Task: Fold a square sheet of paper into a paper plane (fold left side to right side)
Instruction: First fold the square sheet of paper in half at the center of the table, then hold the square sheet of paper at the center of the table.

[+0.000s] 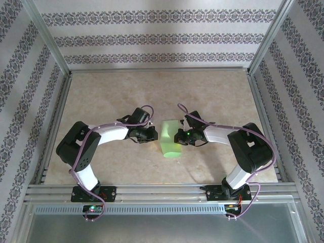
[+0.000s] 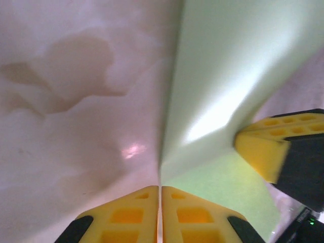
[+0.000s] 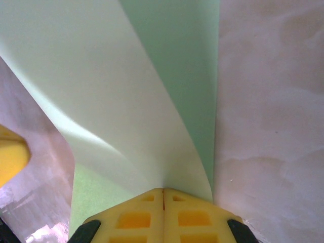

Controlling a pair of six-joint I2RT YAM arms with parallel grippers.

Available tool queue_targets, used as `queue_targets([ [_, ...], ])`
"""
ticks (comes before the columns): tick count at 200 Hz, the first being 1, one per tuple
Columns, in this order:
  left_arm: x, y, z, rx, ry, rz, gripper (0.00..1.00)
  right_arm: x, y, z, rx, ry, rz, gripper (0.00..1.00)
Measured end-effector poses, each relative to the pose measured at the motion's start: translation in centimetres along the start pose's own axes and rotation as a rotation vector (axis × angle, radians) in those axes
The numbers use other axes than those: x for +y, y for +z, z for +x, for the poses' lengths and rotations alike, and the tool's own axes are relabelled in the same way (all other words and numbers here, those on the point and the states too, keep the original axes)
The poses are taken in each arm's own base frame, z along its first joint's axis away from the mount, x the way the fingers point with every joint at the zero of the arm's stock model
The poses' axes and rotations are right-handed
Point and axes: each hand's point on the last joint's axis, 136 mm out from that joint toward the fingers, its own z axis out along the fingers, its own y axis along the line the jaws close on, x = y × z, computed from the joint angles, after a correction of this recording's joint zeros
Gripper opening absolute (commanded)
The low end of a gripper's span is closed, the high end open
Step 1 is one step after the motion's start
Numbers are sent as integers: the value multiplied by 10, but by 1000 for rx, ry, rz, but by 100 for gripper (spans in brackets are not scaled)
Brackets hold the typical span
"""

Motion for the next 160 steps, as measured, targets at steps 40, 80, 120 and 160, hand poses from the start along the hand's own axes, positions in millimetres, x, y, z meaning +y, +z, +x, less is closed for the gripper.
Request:
queue_targets([
  [40,-29,10,-1,14,58,67,10,0,0,0,2,0,0,0],
  [80,-43,34,1,62,88,83,10,1,1,0,3,-2,6,0],
  [120,-35,44,3,90,79,52,10,1,0,0,3,0,8,0],
  [160,-26,49,7,117,61,24,10,1,0,0,4,-1,9,0],
])
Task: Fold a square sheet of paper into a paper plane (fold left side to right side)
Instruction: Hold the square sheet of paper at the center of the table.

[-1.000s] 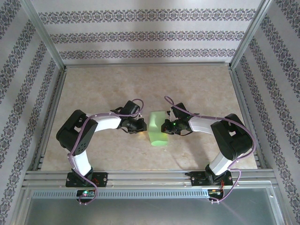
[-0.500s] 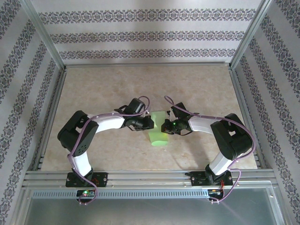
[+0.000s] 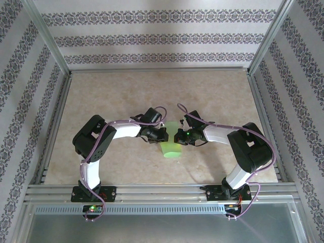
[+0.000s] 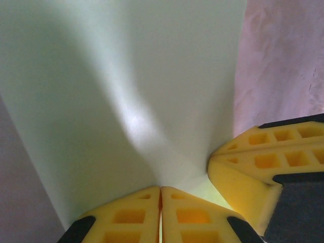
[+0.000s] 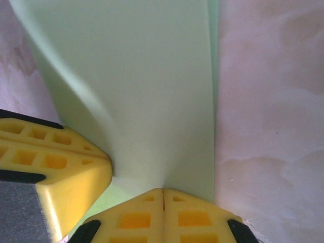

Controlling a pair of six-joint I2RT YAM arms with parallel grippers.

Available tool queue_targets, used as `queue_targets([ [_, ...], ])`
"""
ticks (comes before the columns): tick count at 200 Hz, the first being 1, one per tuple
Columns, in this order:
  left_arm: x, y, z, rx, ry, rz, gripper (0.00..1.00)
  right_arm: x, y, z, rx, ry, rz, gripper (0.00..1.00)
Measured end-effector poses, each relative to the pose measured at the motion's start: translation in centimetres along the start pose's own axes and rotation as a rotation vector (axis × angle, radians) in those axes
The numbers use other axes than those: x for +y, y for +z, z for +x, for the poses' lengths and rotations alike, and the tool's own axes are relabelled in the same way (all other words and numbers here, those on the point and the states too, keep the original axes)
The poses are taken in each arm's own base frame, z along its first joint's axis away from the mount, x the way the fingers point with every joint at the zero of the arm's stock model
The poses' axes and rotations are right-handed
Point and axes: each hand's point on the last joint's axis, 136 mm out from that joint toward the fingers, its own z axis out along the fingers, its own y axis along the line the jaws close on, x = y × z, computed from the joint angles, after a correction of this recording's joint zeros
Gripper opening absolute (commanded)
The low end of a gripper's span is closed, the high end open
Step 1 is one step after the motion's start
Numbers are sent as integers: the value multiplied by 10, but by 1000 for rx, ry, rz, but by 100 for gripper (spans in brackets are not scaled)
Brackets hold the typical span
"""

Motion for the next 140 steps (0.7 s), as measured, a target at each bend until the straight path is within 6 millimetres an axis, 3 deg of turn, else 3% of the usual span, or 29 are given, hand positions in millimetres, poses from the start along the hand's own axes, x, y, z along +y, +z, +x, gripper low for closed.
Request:
queue_targets([
  [85,1,1,0,13,-7,-10,10,3,-9,-1,-21,-5,5,0],
  [140,0,2,-1,21,-9,-17,10,20,-21,-19,-83,-8,-67,0],
])
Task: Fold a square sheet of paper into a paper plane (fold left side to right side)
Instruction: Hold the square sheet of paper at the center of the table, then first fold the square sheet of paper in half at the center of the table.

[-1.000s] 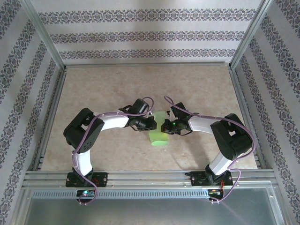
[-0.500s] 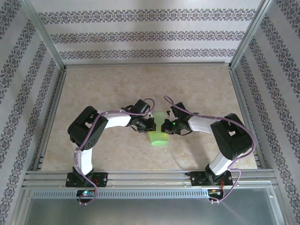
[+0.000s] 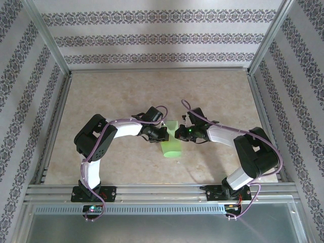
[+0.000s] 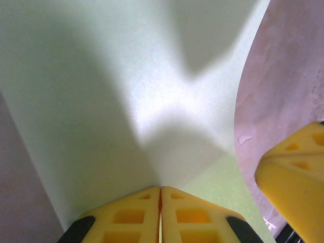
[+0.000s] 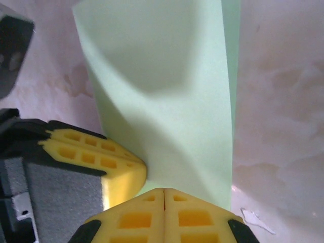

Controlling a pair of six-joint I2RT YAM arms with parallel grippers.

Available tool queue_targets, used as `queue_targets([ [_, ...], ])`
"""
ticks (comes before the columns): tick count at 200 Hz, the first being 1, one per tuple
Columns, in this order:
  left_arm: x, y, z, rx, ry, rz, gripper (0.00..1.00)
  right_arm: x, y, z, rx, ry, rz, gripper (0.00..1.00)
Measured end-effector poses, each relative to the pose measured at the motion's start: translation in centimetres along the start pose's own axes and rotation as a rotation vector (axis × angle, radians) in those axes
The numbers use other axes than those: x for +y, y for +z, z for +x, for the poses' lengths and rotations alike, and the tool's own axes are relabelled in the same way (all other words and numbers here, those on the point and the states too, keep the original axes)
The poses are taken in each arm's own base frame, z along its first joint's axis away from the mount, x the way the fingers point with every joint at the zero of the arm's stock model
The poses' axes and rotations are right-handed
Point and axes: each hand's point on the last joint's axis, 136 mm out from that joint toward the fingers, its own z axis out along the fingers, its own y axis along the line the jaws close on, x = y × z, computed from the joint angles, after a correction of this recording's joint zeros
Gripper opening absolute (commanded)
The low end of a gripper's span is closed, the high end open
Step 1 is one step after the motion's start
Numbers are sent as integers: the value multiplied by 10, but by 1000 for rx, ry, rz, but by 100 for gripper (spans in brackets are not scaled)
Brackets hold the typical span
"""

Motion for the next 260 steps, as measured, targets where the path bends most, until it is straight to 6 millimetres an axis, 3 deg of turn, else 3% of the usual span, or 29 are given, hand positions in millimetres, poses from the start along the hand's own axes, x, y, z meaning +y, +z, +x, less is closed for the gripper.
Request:
queue_targets([
  [70,0,0,0,2,5,-2,10,11,33,-28,-3,30,-62,0],
  [114,0,0,0,4,9,-3,10,7,45,-33,3,36,-55,0],
  [185,2,-2,3,3,11,-3,10,5,49,-32,22,41,-56,0],
  [260,14,-13,34,3,-32,19,10,6,51,-32,39,24,-52,0],
])
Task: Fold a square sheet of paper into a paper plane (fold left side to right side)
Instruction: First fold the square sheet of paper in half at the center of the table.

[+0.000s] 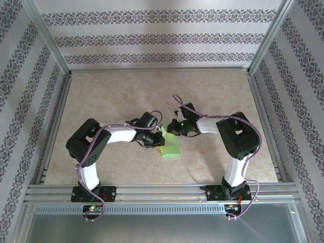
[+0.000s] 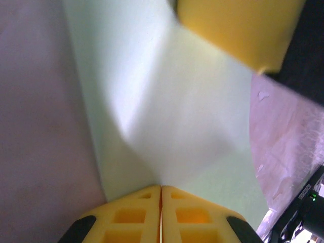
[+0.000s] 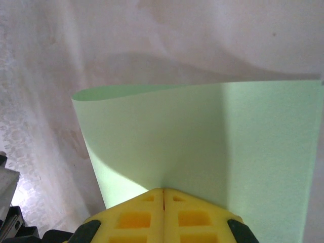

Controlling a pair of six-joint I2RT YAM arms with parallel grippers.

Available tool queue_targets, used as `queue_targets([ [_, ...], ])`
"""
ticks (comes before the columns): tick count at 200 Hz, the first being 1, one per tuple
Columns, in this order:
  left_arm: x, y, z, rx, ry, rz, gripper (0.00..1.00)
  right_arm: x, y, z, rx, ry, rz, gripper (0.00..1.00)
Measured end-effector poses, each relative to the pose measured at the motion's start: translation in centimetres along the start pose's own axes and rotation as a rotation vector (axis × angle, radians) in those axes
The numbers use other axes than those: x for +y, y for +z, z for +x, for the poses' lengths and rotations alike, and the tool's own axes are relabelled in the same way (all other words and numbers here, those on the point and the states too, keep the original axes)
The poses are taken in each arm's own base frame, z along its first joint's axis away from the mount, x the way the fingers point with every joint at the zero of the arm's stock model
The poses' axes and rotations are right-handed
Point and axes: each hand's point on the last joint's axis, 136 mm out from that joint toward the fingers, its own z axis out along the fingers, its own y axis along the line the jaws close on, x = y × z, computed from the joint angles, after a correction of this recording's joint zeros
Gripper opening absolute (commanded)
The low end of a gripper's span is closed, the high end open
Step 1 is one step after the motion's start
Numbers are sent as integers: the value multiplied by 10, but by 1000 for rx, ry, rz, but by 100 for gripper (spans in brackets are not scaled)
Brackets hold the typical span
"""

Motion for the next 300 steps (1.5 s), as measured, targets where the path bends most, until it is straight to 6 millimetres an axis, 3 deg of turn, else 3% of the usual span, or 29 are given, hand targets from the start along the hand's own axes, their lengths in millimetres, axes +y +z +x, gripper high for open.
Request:
queue_targets([
  [47,7,-7,24,31,-10,-13,10,0,0,0,2,-4,2,0],
  [128,10,-14,47,84,-39,-61,10,1,0,1,8,-23,-4,0],
  [180,-14,-32,30,20,-1,-26,10,2,1,1,12,-31,-7,0],
  [214,-28,-20,15,12,20,30,10,2,1,1,12,-31,-7,0],
  [260,-18,7,14,62,1,36,10,2,1,1,12,-31,-7,0],
  [300,-14,10,18,76,-5,37,10,1,1,1,13,-30,-7,0],
])
